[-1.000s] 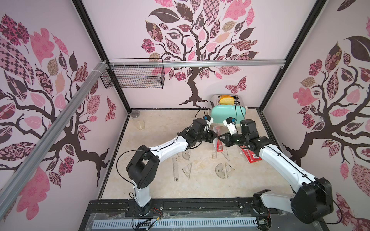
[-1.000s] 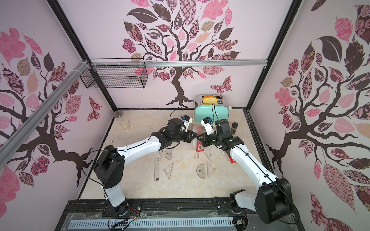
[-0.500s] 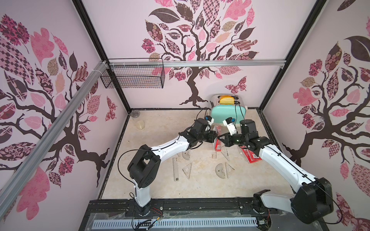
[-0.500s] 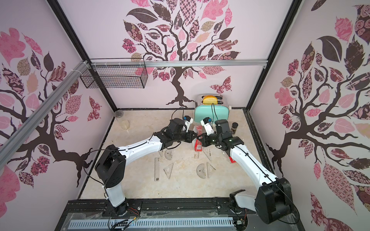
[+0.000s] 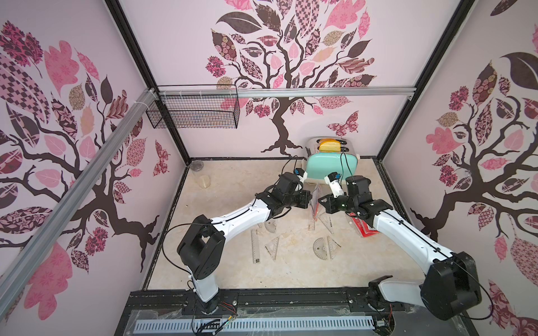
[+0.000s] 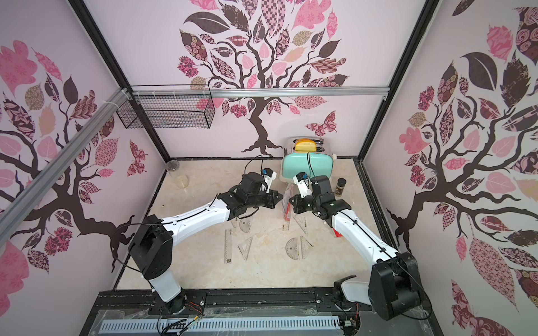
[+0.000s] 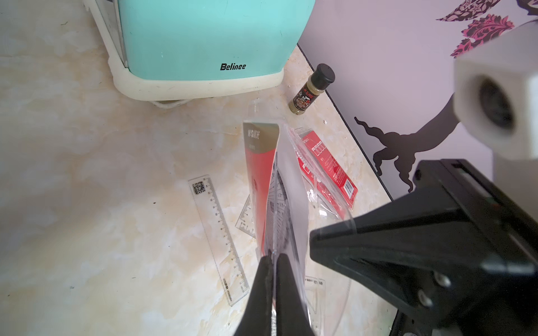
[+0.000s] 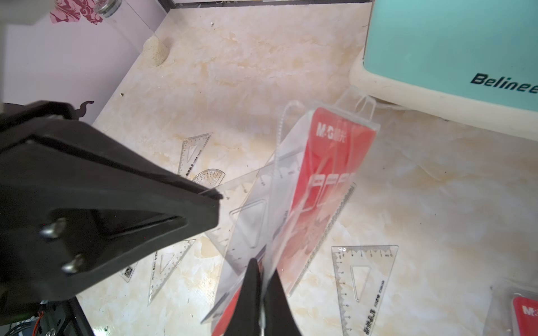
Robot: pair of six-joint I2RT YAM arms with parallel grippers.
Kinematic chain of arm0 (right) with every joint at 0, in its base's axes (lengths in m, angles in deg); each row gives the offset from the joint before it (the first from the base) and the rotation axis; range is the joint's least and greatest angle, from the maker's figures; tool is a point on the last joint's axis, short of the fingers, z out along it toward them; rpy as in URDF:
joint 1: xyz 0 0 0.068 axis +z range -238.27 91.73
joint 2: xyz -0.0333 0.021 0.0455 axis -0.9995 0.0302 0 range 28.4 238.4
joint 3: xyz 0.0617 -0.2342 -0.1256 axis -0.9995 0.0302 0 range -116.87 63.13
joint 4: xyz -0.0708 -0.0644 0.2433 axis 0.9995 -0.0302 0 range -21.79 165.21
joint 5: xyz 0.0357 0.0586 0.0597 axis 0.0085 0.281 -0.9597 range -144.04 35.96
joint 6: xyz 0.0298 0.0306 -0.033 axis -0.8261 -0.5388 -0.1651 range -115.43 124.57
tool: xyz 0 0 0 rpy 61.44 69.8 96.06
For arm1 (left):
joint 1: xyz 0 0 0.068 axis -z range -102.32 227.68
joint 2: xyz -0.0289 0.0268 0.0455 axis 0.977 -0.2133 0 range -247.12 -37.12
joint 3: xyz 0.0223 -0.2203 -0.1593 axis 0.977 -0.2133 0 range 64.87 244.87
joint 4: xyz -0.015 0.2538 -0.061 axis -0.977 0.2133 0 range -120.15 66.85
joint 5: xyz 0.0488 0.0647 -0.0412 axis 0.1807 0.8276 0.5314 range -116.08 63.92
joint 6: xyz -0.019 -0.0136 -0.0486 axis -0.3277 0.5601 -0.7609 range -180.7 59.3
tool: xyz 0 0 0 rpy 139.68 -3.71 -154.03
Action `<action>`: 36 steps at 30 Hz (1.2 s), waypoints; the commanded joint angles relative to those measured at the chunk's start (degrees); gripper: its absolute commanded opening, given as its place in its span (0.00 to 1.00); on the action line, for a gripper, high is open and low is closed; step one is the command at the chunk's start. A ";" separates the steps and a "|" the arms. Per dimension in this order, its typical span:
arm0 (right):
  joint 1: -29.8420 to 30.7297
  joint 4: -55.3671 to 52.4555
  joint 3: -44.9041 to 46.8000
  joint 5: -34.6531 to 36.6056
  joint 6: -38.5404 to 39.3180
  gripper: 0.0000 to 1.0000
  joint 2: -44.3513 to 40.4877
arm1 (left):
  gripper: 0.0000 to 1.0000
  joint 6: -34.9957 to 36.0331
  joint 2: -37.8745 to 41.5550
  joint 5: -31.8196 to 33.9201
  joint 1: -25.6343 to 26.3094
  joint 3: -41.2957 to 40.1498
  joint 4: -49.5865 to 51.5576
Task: Open the ruler set and take out the ruler
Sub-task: Take out the ruler from the ruler set bag, then place the ruler at the center of the board.
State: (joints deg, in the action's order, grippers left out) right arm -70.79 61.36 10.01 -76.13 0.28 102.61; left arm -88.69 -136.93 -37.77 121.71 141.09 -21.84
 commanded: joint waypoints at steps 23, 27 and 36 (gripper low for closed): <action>-0.25 0.91 -0.65 6.28 0.17 0.00 0.59 | 0.00 -3.81 16.18 -5.79 -5.06 -11.41 -10.22; -0.33 -0.85 -1.44 7.23 0.74 0.00 -0.95 | 0.00 -3.83 14.25 -9.04 -7.86 -12.21 -8.33; -0.31 -5.89 -3.91 7.47 1.72 0.00 -5.05 | 0.00 -4.81 4.80 -13.60 -9.84 -14.17 -10.12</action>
State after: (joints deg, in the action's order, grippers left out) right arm -70.84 57.73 8.98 -69.13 1.04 99.62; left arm -92.84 -129.63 -48.78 112.21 127.76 -30.97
